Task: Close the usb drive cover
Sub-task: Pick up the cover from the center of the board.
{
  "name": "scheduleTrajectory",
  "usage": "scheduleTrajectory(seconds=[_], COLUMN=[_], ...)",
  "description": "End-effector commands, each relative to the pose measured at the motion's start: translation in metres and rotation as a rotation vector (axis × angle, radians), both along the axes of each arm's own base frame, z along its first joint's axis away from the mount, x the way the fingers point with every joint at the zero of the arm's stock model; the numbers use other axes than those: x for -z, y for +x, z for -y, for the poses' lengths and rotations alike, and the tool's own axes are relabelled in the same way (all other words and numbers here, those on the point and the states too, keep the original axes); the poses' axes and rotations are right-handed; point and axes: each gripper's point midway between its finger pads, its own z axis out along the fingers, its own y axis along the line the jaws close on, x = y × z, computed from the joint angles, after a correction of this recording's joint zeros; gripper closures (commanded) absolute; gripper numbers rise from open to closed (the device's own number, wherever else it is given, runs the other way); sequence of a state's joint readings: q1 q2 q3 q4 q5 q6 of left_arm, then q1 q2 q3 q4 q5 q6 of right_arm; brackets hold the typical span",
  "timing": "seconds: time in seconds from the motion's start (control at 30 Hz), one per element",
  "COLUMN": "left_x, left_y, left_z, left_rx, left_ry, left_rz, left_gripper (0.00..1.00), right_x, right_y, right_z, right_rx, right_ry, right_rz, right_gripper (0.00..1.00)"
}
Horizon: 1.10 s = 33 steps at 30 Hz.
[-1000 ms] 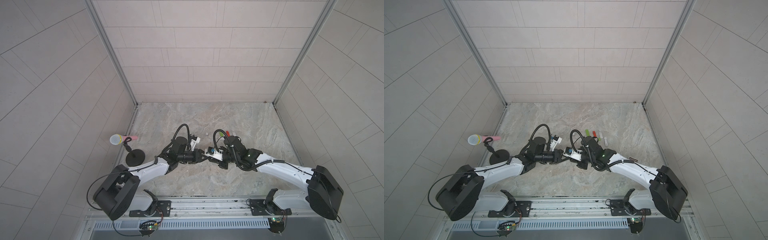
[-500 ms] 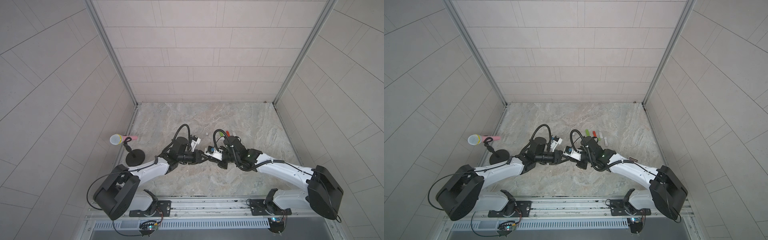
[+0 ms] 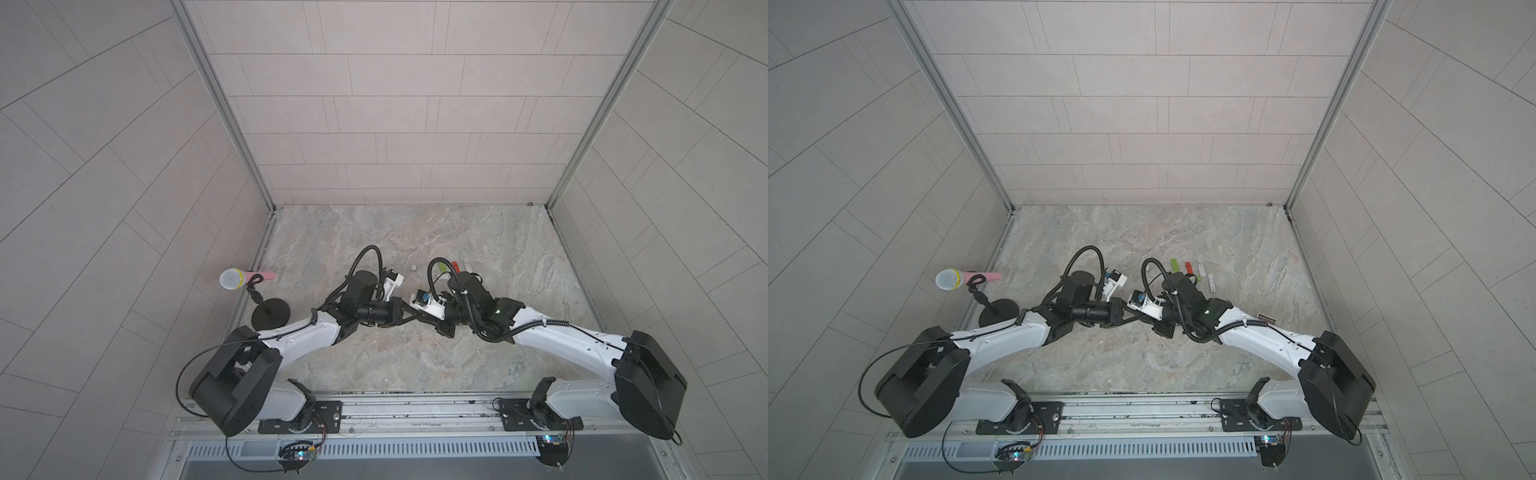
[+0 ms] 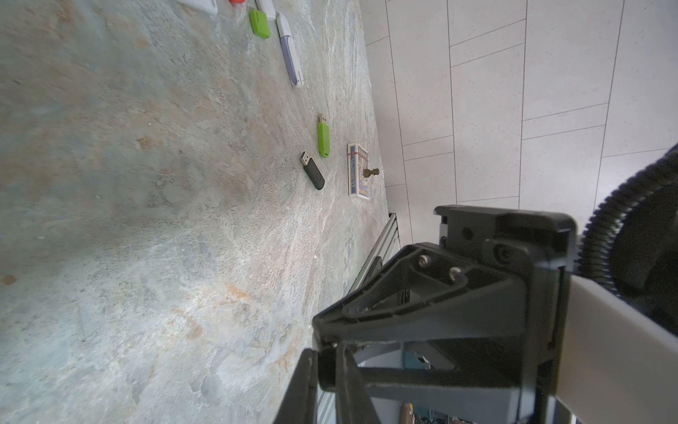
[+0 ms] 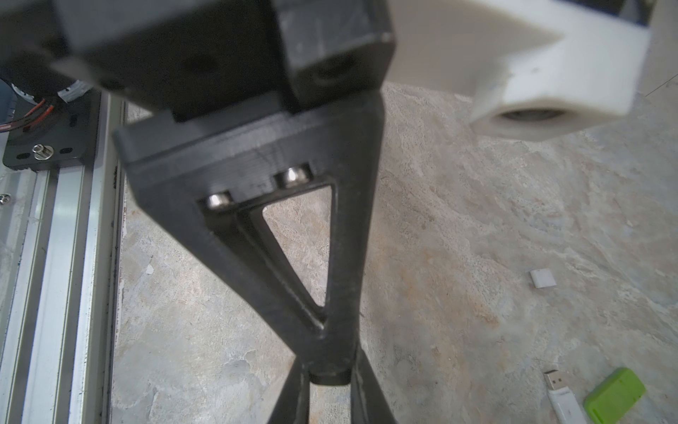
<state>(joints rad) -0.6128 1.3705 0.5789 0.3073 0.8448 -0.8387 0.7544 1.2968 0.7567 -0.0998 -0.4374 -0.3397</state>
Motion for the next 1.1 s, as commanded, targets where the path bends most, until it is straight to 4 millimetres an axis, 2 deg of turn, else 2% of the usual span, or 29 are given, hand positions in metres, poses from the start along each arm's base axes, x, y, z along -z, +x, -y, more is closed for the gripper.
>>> scheduleTrajectory(seconds=[0.0, 0.27, 0.37, 0.7, 1.07], left_x=[0.0, -0.007, -0.011, -0.015, -0.017], left_y=[-0.003, 0.0, 0.001, 0.002, 0.002], left_z=[0.004, 0.001, 0.0, 0.002, 0.003], left_rx=[0.027, 0.002, -0.005, -0.002, -0.002], left_ry=[-0.001, 0.003, -0.002, -0.012, -0.027], left_rz=[-0.009, 0.024, 0.036, 0.041, 0.037], left_gripper=[0.9, 0.91, 0.91, 0.91, 0.91], right_x=[-0.028, 0.004, 0.009, -0.009, -0.01], right_y=[0.001, -0.003, -0.005, -0.001, 0.001], right_z=[-0.013, 0.014, 0.019, 0.004, -0.003], right_rx=[-0.033, 0.0, 0.0, -0.014, -0.024], right_ry=[0.099, -0.032, -0.057, 0.025, 0.042], right_rz=[0.078, 0.102, 0.108, 0.119, 0.107], right_gripper=[0.82, 0.73, 0.7, 0.68, 0.68])
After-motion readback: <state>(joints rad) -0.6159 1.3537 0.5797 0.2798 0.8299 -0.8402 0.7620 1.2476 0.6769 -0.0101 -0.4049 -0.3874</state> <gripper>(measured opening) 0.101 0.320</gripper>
